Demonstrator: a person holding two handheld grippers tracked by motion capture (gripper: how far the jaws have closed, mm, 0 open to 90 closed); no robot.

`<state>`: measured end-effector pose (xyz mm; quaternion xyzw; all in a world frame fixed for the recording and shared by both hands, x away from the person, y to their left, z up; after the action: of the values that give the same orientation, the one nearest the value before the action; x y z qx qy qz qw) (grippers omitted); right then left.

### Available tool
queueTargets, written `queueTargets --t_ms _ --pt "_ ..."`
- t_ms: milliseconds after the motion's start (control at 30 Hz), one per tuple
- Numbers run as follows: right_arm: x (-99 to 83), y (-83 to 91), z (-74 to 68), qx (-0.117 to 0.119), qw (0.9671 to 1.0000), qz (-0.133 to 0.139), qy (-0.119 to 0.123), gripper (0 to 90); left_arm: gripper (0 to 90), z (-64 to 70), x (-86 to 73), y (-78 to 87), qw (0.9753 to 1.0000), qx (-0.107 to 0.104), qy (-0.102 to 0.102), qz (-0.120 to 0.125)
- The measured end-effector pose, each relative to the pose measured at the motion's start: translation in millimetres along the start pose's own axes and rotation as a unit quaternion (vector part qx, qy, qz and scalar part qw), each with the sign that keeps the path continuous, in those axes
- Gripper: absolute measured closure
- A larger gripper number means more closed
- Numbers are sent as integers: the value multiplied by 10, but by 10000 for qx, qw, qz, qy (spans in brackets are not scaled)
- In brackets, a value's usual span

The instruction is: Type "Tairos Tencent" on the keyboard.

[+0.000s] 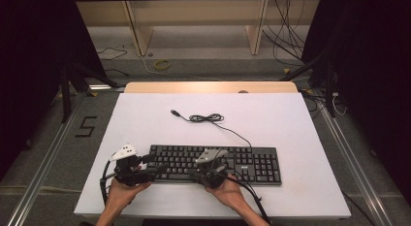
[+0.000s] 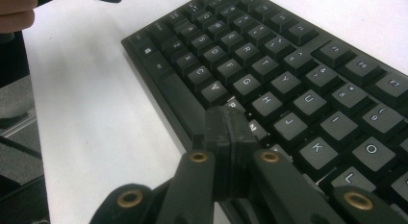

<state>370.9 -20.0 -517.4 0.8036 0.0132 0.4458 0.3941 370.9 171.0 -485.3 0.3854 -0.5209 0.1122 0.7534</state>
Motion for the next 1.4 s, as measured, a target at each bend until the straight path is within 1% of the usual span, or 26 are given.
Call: queueTargets --t_ms 300,333,367,433,500,700,767,800,867,967,1067,1267,1400 --pt "-23 -47 11 -42 10000 -63 -4 900 280 6 -7 3 10000 -8 5 -23" --pt "-27 -52 12 -54 10000 -79 19 900 280 7 -7 3 10000 -5 2 -22" --pt "-41 -66 18 -116 9998 -137 31 900 280 7 -7 3 10000 -5 2 -22" --pt "-48 -71 20 -97 9999 -73 23 900 280 5 -7 4 10000 -6 -10 -28" --pt "-50 -71 17 -106 9999 -72 53 900 280 4 -7 5 10000 -3 -12 -30" --pt "-50 -70 19 -106 9999 -62 17 900 280 -5 -9 3 10000 6 -3 -20" --pt "-47 -64 18 -85 9999 -69 -67 900 280 -9 -10 2 10000 14 -11 -22" --pt "-43 -55 18 -45 9999 -67 -104 868 280 -12 -11 4 10000 16 -14 -27" --pt "-27 -29 14 53 9998 -25 -175 850 280 -15 -11 6 10000 24 -2 -23" --pt "4 20 12 87 9997 98 -192 821 280 -24 -11 6 10000 41 9 -11" --pt "33 54 28 95 9995 195 -215 786 281 -32 -11 12 10000 53 11 -11" --pt "78 107 64 93 9992 299 -262 731 281 -37 -15 10 10000 70 5 -33" --pt "124 153 94 92 9986 381 -350 665 282 -44 -17 12 10000 89 14 -37"
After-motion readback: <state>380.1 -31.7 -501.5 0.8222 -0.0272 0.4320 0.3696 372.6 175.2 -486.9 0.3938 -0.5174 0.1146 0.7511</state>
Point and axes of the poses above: each handheld gripper's, and its own axes: y roughly backward along the jaws, x roughly out of its top, z roughly to its right, the point moved 6 cm from there along -y, roughly forward along the jaws, and after that the axes turned 10 degrees about -y, right-handed, at the moved point
